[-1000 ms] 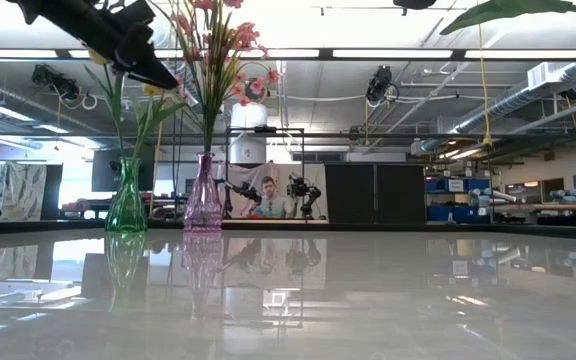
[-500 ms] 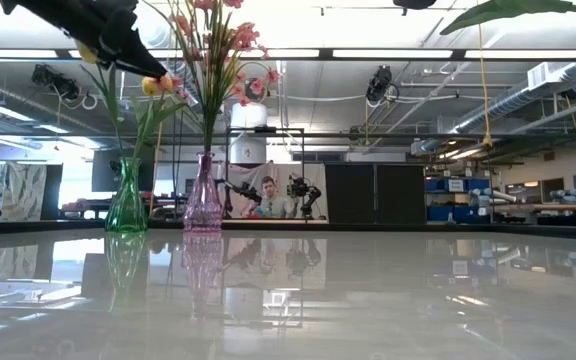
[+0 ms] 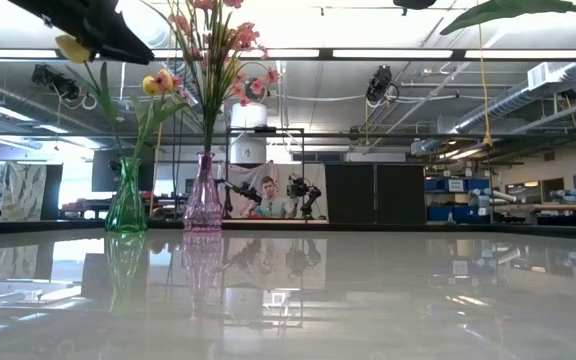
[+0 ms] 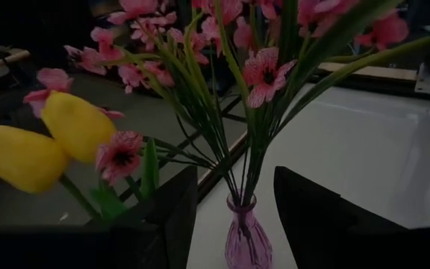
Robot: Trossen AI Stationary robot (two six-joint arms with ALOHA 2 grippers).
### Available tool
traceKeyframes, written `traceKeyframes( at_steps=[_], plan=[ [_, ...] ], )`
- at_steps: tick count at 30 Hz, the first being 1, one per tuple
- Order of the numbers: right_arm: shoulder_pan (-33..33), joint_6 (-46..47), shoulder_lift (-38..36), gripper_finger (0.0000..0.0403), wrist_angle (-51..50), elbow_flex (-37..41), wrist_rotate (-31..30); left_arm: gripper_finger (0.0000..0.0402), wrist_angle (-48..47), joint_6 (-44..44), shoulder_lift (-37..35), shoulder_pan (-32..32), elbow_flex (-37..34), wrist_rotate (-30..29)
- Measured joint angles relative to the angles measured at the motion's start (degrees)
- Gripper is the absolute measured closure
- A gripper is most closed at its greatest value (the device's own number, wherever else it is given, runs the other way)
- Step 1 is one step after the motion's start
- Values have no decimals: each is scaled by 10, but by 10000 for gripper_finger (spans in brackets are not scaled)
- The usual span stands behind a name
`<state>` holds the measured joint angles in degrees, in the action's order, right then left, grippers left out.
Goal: Sort flowers into vase by color
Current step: Return to home position
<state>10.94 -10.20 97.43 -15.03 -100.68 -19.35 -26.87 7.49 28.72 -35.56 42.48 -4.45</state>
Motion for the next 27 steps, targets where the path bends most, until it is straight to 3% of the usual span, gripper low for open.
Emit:
traceKeyframes(
  at_steps=[7, 19, 27],
  plan=[
    [0, 0, 0, 176, 0, 0, 0, 218, -17, -27, -44, 1, 0, 13],
    [0, 0, 0, 176, 0, 0, 0, 218, -21, -78, -117, 6, 0, 159],
    [0, 0, 0, 176, 0, 0, 0, 218, -10, -87, -163, 50, 0, 220]
  ],
)
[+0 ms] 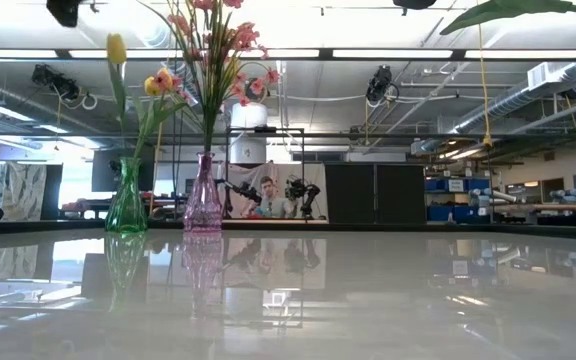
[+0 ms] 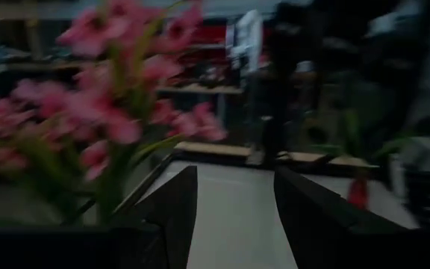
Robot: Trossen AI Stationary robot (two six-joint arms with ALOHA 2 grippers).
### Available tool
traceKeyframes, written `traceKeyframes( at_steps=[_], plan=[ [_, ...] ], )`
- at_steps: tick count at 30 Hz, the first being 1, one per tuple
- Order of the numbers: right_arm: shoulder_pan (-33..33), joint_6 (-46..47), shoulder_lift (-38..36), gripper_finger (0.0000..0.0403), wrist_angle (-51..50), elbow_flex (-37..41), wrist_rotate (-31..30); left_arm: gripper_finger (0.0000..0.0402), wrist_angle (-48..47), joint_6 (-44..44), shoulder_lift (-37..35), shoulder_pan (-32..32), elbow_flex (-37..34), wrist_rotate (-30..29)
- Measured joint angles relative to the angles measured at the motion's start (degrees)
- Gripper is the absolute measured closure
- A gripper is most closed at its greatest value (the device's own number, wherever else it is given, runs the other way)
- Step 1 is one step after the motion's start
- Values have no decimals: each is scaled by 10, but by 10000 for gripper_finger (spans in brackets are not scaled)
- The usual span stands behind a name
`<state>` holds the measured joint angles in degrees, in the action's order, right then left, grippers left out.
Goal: Sort flowers into vase by color
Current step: Return to home position
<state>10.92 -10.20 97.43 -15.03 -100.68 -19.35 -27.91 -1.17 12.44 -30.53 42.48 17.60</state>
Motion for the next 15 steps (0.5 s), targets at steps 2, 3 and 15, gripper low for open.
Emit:
traceKeyframes(
  at_steps=[2, 3, 15],
  plan=[
    [0, 0, 0, 176, 0, 0, 0, 218, 6, -2, -7, 13, 0, 24],
    [0, 0, 0, 176, 0, 0, 0, 218, 7, -3, -11, 19, 0, 35],
    [0, 0, 0, 176, 0, 0, 0, 218, 241, -81, -95, 64, -139, 52]
  ],
)
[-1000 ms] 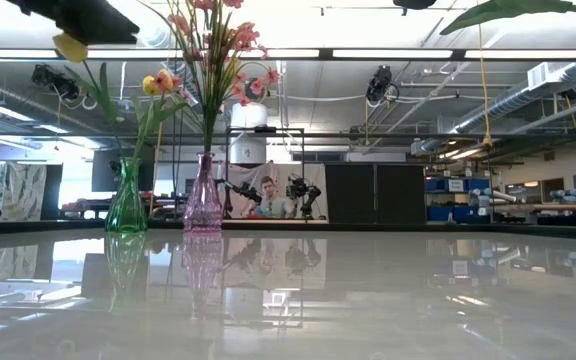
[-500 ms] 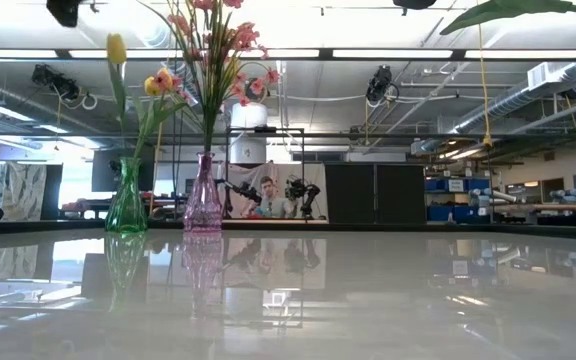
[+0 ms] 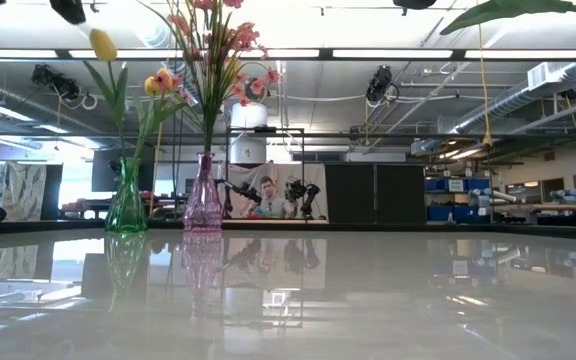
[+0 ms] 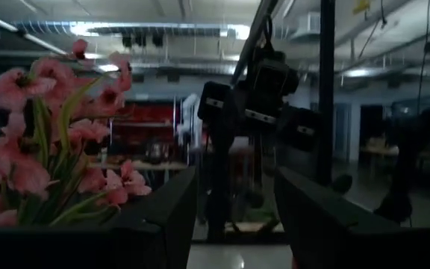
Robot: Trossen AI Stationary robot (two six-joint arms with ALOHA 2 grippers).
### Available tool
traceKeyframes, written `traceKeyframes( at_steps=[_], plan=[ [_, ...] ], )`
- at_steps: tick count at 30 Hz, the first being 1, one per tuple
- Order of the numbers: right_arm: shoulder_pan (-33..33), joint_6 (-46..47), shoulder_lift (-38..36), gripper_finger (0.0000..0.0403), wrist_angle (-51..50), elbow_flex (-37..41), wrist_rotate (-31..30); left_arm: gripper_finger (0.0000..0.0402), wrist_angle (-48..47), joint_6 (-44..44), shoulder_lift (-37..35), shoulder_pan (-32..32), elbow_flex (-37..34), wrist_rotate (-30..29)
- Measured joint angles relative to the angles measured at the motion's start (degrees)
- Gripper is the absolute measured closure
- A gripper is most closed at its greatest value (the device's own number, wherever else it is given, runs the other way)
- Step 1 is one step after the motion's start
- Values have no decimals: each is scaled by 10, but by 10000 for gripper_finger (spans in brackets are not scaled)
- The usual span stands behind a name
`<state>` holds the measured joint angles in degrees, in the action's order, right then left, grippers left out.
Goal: Sort flowers into vase by color
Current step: Return to home position
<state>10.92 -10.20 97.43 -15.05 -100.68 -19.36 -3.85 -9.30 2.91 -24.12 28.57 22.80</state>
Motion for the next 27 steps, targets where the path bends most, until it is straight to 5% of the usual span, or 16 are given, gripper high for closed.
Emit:
traceKeyframes(
  at_steps=[10, 27],
  plan=[
    [0, 0, 0, 176, 0, 0, 0, 218, 256, -92, -27, 0, -158, -9],
    [0, 0, 0, 176, 0, 0, 0, 218, 242, -88, -27, 111, -251, -83]
  ],
)
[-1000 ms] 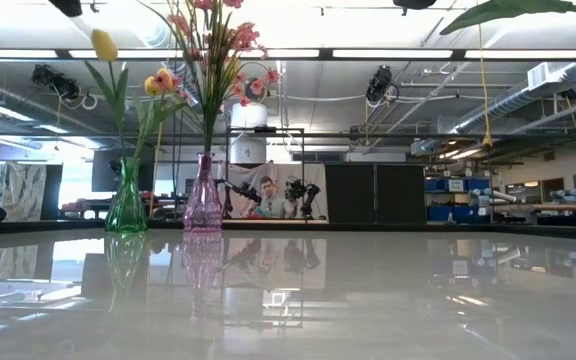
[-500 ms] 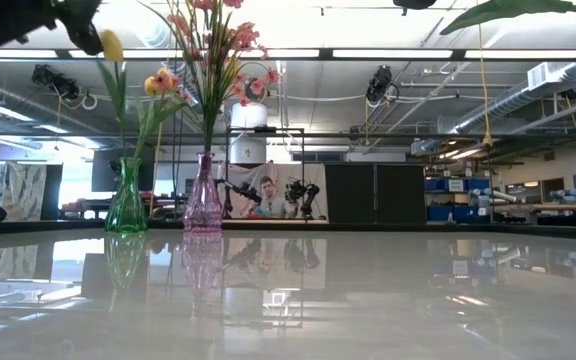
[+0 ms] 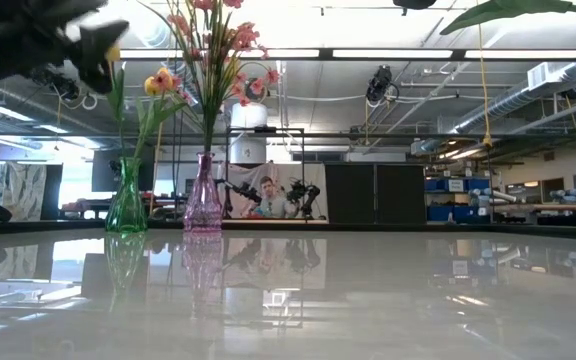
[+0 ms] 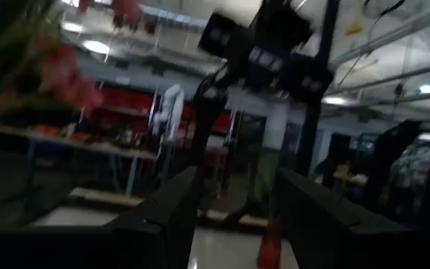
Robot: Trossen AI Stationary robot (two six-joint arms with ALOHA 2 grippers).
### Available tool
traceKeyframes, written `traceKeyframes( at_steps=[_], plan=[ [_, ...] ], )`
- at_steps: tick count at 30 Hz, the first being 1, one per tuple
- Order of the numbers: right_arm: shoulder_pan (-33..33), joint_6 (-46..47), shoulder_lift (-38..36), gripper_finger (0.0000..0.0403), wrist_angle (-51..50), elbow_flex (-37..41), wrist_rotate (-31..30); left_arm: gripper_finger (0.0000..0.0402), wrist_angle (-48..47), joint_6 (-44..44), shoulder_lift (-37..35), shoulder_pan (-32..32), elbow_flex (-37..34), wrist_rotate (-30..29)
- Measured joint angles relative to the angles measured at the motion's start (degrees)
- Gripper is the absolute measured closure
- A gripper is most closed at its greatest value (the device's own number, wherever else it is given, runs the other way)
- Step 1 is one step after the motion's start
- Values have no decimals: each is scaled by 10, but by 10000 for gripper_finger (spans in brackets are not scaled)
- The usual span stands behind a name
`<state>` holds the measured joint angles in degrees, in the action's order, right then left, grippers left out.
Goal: Sort flowers into vase by color
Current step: Return to home position
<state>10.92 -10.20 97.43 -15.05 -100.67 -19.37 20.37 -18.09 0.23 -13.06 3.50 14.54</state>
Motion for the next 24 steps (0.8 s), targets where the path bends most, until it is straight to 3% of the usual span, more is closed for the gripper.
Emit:
traceKeyframes(
  at_steps=[12, 18, 24],
  plan=[
    [0, 0, 0, 176, 0, 0, 0, 218, -82, 53, 1, 1, -30, -45],
    [0, 0, 0, 176, 0, 0, 0, 218, -181, 54, 2, 2, -30, -47],
    [0, 0, 0, 176, 0, 0, 0, 218, -184, 58, 13, 12, -31, -68]
  ],
)
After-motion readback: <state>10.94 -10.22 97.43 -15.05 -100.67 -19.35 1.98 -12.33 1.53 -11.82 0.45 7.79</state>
